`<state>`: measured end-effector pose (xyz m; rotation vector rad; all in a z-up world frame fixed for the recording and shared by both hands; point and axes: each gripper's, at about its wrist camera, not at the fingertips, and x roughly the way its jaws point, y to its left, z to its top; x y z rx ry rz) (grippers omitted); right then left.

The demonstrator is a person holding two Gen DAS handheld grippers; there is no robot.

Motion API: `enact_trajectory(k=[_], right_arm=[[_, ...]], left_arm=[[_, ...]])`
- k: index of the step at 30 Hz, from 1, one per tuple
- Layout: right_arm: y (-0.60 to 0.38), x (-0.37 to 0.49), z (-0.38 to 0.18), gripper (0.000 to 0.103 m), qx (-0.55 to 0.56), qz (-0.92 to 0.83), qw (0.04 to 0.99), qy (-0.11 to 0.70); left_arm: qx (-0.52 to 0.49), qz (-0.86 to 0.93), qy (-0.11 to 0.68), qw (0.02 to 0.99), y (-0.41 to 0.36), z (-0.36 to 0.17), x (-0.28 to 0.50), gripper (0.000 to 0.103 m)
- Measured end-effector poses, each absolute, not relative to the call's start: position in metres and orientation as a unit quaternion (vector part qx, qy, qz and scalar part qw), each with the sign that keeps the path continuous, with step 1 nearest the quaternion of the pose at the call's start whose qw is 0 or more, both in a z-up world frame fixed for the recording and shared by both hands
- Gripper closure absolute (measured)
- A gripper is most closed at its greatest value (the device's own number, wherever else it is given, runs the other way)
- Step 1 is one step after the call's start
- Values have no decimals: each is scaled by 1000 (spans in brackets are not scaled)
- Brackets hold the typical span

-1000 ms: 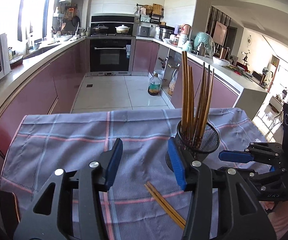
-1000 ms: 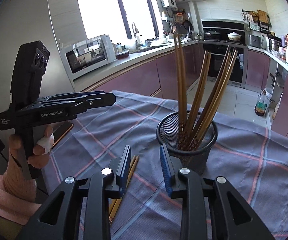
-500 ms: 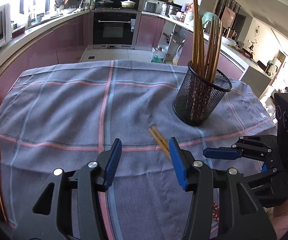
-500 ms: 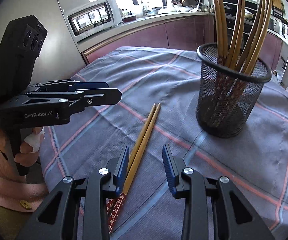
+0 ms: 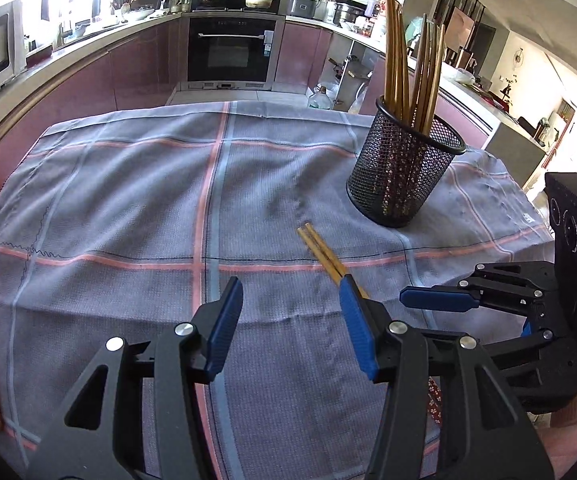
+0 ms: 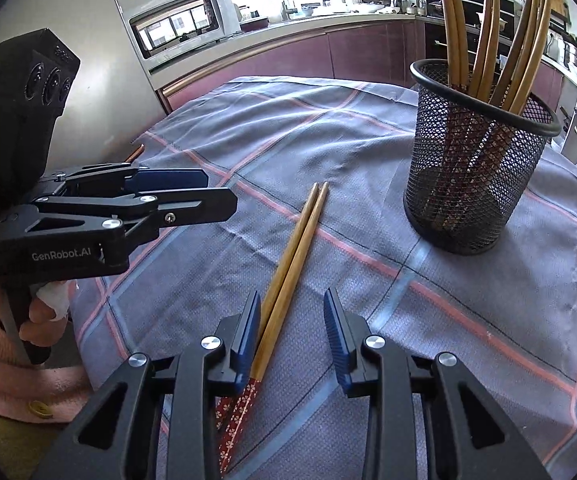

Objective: Organize utensils
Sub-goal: 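Move both open tools back over the last chopsticks on the cloth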

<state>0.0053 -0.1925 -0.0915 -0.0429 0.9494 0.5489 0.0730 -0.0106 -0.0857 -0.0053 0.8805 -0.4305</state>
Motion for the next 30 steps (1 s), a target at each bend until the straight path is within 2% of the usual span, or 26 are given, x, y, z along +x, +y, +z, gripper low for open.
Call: enact_trajectory(k=[30], right_arm=[[-195, 1, -95, 77, -14, 246, 858, 450]], left_arm=[[12, -195, 421, 886, -14, -95, 66, 53]])
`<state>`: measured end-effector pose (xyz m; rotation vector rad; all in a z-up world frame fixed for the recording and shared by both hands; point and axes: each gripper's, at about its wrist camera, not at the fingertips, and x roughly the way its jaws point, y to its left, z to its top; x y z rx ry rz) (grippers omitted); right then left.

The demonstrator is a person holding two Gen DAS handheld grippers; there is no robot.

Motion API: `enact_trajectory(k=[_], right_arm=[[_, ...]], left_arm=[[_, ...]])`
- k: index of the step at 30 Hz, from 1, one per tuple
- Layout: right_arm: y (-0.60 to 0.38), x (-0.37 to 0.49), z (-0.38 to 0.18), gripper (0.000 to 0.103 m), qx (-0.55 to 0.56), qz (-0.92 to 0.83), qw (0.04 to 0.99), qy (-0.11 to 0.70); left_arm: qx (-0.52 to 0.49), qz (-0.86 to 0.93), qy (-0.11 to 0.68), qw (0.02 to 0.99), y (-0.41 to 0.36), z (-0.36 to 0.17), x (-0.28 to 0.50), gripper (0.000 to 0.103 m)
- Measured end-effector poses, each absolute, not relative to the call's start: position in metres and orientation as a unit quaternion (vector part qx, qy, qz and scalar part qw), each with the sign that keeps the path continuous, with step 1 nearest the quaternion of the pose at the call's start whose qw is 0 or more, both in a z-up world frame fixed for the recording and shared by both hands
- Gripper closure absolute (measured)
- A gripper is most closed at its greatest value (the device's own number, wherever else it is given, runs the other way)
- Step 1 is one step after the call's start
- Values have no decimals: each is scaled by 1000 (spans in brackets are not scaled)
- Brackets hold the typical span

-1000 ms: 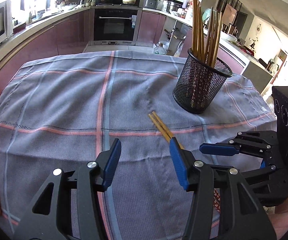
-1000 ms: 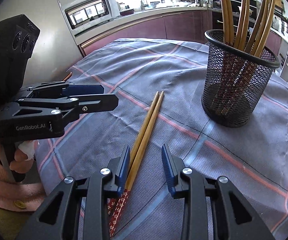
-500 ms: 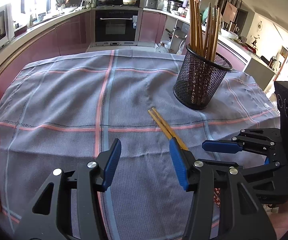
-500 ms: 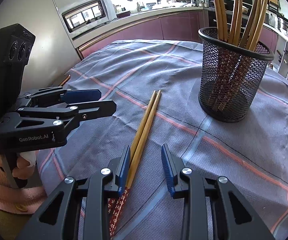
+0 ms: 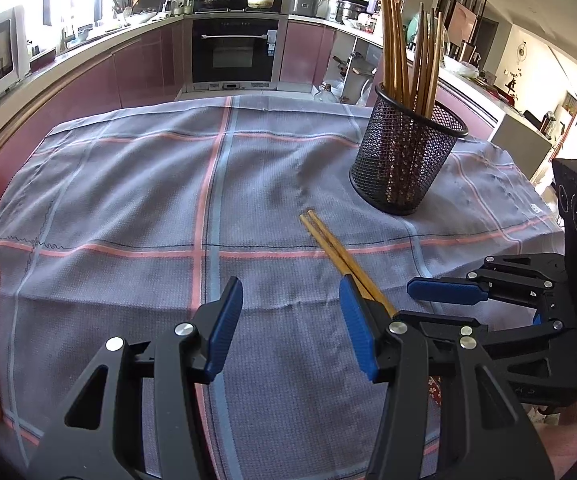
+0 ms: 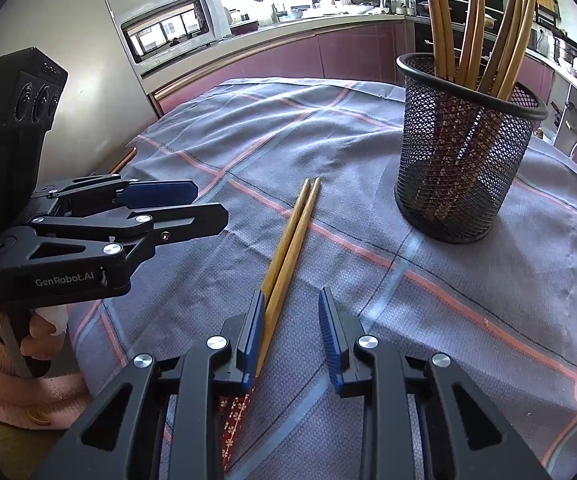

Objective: Organize utensils
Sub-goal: 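Move both open tools back over the last chopsticks on the cloth, then grasp a chopstick with the right tool while the left tool grasps the other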

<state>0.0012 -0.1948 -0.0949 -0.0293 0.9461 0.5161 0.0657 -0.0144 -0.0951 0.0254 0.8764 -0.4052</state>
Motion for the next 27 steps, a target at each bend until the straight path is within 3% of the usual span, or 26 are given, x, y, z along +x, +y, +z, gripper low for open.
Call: enact_trajectory(k=[20, 27], right_arm=[[-200, 13, -97, 78, -21, 219, 865, 451], [-205, 18, -98, 95, -21, 207, 869, 449]], left_arm=[[29, -211, 427, 879, -27, -102, 64, 53], [37, -227, 434, 871, -36, -105, 66, 55]])
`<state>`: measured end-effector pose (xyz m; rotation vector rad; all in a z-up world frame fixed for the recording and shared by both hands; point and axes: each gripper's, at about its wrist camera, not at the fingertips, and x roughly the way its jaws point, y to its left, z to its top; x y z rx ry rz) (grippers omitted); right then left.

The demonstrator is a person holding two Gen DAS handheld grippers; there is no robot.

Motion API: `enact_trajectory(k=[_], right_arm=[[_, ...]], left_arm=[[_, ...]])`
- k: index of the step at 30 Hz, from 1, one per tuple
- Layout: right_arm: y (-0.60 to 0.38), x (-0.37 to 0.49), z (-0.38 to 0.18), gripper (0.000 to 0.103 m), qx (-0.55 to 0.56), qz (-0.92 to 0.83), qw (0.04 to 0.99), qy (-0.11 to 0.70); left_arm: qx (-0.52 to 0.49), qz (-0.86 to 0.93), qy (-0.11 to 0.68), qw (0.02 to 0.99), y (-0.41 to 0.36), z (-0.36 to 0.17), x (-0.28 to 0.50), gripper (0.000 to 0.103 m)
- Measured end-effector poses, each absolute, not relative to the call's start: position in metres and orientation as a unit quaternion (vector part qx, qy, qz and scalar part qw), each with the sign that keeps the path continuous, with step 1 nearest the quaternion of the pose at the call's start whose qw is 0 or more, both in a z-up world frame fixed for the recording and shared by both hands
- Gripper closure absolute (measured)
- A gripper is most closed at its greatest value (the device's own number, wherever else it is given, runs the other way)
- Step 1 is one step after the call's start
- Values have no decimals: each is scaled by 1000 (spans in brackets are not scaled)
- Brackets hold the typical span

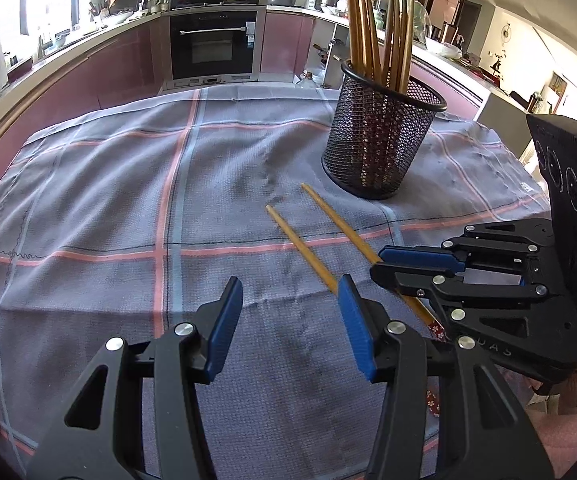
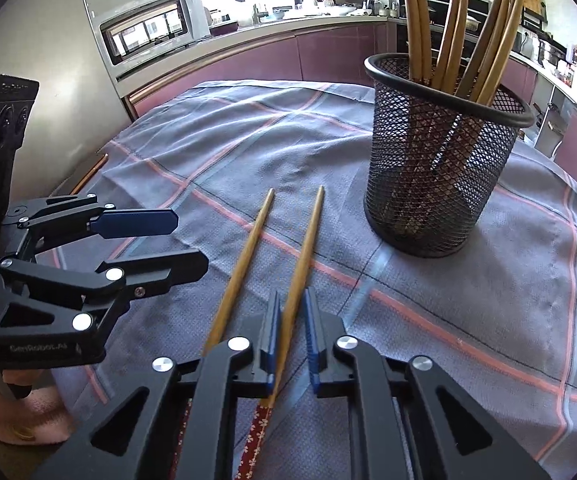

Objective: Organize utensils
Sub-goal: 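Grasp a chopstick with the right tool while the left tool grasps the other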

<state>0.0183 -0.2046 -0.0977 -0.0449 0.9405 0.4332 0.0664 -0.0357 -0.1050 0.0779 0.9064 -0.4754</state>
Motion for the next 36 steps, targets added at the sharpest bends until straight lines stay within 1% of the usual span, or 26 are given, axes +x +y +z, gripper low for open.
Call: enact_trajectory(k=[3, 7, 12, 13, 15, 16, 18, 22, 23, 24, 25, 28, 31, 32, 36], right_arm=[[-212, 18, -97, 97, -11, 201, 872, 447], [-221, 16, -95, 98, 4, 199, 873, 445], [-223, 16, -95, 98, 4, 202, 872, 446], [-223, 16, -95, 98, 3, 203, 872, 446], [-223, 17, -96, 98, 1, 203, 870, 448], [-223, 18, -96, 97, -2, 202, 870, 450], [-221, 18, -98, 96, -8, 200, 869, 452], [-218, 20, -99, 94, -20, 202, 869, 450], [-218, 21, -99, 94, -20, 203, 869, 450], [-217, 21, -99, 93, -22, 203, 869, 450], [-216, 22, -99, 93, -24, 203, 870, 449], [-218, 24, -100, 94, -21, 205, 870, 448], [-221, 23, -99, 97, -16, 205, 871, 447], [-222, 23, -99, 97, -14, 205, 871, 446], [-231, 19, -93, 97, 3, 206, 875, 438]], left_arm=[[40, -243, 442, 862, -42, -108, 67, 57], [46, -253, 453, 853, -50, -113, 70, 59], [63, -264, 459, 846, -63, -119, 72, 63], [66, -264, 459, 846, -64, -119, 73, 65], [71, -265, 460, 845, -66, -120, 76, 73], [74, -265, 460, 844, -67, -120, 77, 74], [74, -269, 462, 842, -67, -119, 80, 83], [73, -270, 463, 841, -66, -117, 84, 86], [74, -266, 462, 842, -66, -117, 85, 85], [76, -262, 463, 843, -65, -117, 85, 81], [78, -261, 464, 843, -66, -118, 86, 80], [85, -265, 462, 842, -69, -119, 88, 80], [84, -263, 464, 841, -70, -119, 90, 80], [83, -259, 465, 843, -70, -119, 91, 83], [72, -252, 464, 846, -68, -118, 88, 89]])
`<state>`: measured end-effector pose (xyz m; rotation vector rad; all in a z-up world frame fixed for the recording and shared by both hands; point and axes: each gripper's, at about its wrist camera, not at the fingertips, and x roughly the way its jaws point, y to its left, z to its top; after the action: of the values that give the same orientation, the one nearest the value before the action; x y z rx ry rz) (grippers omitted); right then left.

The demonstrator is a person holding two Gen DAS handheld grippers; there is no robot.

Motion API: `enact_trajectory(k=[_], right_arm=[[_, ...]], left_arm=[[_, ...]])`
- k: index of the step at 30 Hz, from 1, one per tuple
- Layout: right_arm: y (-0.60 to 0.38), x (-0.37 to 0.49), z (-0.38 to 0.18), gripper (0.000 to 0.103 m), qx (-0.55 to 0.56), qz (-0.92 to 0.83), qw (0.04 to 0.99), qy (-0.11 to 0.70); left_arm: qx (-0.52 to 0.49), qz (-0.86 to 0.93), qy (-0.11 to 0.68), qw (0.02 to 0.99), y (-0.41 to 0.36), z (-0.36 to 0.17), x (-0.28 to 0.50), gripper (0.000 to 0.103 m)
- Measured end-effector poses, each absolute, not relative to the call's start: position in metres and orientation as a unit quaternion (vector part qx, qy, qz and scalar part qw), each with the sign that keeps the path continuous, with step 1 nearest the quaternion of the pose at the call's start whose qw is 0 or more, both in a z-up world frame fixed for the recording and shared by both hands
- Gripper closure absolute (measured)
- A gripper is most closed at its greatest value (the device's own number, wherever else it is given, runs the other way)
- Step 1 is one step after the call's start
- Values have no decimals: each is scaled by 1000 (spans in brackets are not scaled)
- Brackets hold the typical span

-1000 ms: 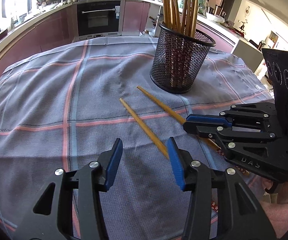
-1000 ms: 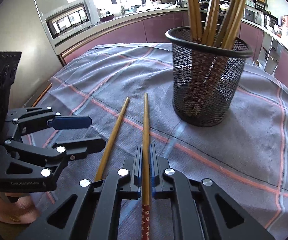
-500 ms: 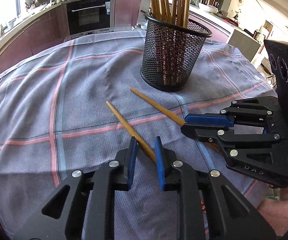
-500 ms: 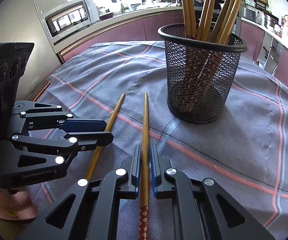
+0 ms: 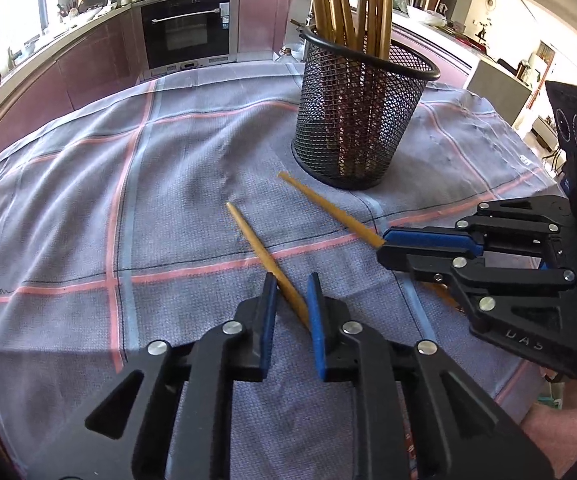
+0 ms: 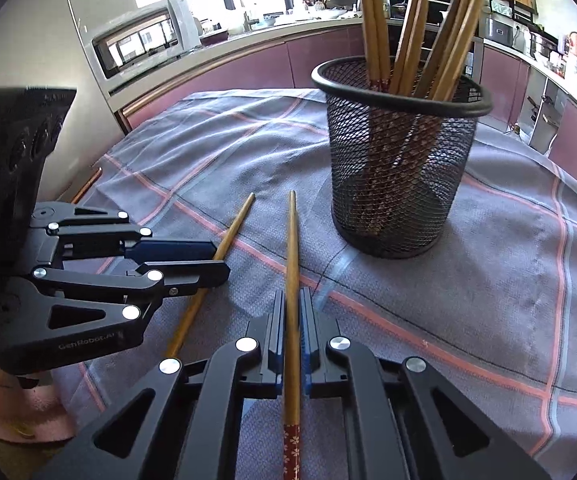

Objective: Organize utensils
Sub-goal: 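Grasp a chopstick with the right tool while the left tool grasps the other, then lift the chopstick upright toward the mesh cup with the right tool while the left tool lifts its own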

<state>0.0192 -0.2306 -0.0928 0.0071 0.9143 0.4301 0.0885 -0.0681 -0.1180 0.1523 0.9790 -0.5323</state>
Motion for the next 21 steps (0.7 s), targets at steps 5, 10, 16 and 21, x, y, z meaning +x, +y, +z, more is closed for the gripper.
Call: enact_trajectory(k=[5, 10, 16, 21], right_arm=[[-240, 14, -81, 97, 24, 221, 879, 422], [-246, 8, -71, 97, 40, 230, 884, 405], [-255, 0, -60, 97, 50, 232, 891, 388], [-257, -1, -60, 97, 52, 233, 890, 388]], left_arm=[[61, -248, 464, 848, -66, -115, 86, 94], [55, -249, 459, 851, -63, -109, 82, 102], [58, -249, 451, 855, -59, -102, 78, 102], [82, -234, 457, 854, -64, -111, 79, 80]])
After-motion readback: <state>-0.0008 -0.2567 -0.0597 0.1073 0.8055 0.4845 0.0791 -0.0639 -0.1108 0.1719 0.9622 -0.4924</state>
